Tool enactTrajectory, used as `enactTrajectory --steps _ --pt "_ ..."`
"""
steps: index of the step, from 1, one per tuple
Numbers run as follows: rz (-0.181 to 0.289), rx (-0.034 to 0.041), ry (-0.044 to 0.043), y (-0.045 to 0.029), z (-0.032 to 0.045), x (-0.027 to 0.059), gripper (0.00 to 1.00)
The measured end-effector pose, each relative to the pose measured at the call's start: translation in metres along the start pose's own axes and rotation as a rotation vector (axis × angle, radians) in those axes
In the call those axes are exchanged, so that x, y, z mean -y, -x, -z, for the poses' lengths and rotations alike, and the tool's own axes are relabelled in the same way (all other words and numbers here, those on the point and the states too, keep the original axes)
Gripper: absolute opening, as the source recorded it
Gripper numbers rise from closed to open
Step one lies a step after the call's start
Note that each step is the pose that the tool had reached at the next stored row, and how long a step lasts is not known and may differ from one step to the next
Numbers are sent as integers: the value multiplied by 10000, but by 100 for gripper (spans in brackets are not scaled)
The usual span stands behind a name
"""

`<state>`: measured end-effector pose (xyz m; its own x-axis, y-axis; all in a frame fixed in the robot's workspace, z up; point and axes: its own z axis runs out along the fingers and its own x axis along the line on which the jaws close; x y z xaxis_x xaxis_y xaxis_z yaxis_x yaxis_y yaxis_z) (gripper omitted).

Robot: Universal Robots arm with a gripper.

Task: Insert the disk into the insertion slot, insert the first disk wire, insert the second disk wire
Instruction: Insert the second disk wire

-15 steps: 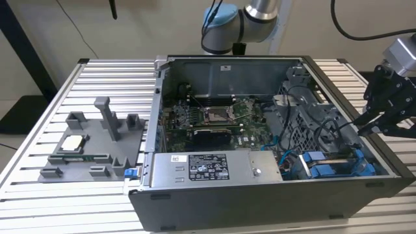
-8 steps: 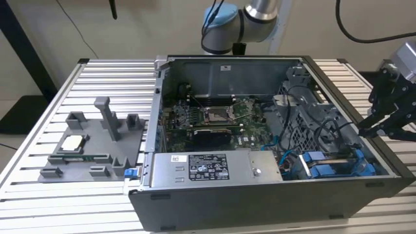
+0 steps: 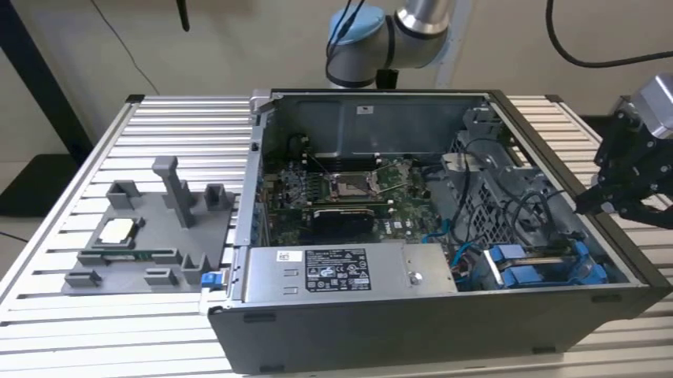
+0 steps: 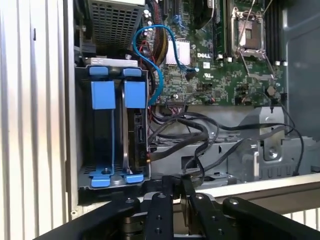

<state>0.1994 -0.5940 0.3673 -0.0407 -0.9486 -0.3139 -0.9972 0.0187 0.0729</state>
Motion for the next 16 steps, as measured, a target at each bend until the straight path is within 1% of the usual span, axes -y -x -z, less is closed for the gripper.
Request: enactTrajectory --steps 1,5,6,9,12,14,16 --pt "3 65 4 -2 1 1 18" --pt "-9 73 23 -31 10 -9 16" --pt "-7 75 22 -34 13 -32 16" --pt "-6 75 23 -34 29 -147 16" --pt "-7 74 23 -20 77 -264 16" --pt "-7 47 22 -19 85 -352 16" --pt "-9 -60 20 -23 81 -438 16"
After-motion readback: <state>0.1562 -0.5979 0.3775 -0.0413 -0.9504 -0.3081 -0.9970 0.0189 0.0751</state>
